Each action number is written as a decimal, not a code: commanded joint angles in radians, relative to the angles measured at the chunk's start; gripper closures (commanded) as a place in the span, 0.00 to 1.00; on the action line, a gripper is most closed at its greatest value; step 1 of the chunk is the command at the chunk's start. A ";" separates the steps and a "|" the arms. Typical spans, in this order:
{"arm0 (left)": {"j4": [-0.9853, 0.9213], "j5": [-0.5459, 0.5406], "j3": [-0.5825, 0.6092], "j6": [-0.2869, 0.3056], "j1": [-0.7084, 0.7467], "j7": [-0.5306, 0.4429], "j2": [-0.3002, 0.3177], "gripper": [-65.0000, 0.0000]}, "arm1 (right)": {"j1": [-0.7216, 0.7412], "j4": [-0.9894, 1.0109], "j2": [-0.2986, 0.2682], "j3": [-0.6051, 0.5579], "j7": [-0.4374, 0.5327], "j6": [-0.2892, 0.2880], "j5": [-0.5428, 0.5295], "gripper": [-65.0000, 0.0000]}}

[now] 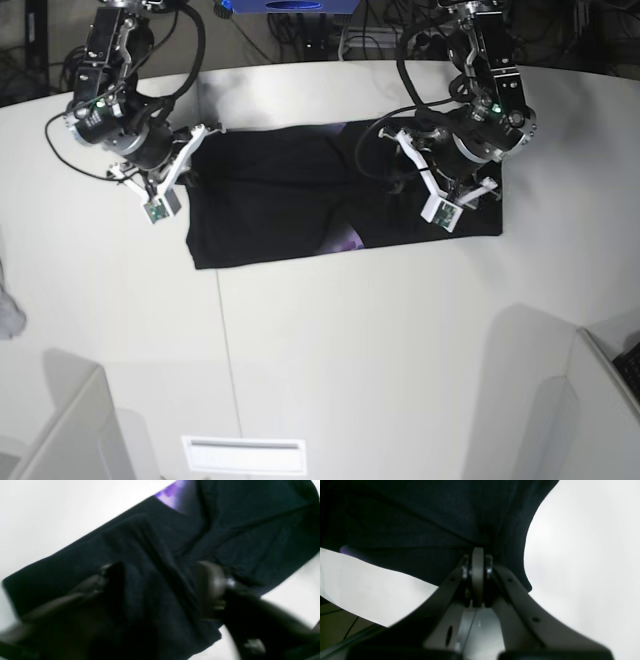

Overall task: Fold the T-shirt properly
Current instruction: 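Slide the left gripper along the strip toward its middle and press, then open the left gripper and raise it away from the strip, then grasp the strip end nearest the right gripper with the right gripper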

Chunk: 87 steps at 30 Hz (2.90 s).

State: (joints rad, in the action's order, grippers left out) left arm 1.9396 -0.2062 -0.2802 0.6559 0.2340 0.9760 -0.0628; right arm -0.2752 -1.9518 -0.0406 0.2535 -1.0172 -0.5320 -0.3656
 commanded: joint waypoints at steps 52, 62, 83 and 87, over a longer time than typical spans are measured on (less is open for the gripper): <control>-0.288 0.004 -0.663 0.042 0.106 -0.372 0.148 1.00 | 0.299 0.610 -0.018 0.122 -0.137 0.011 -0.353 0.33; -0.315 -0.003 -0.575 0.042 0.035 -0.297 0.131 1.00 | 0.304 0.621 -0.015 0.108 -0.133 0.011 -0.353 0.47; -0.322 0.003 -0.446 0.042 0.011 -0.282 0.126 1.00 | 0.334 0.567 -0.022 0.057 -0.047 0.129 -0.350 1.00; -0.322 0.003 -0.406 0.042 0.011 -0.280 0.125 1.00 | 0.328 0.477 -0.051 -0.039 -0.044 0.206 -0.349 1.00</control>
State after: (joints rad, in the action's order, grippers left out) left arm 1.6032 -0.1905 -0.6861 0.6926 0.2501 0.7101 0.0532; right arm 0.0380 -1.4590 -0.0853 0.2123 -1.0729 -0.3149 -0.6918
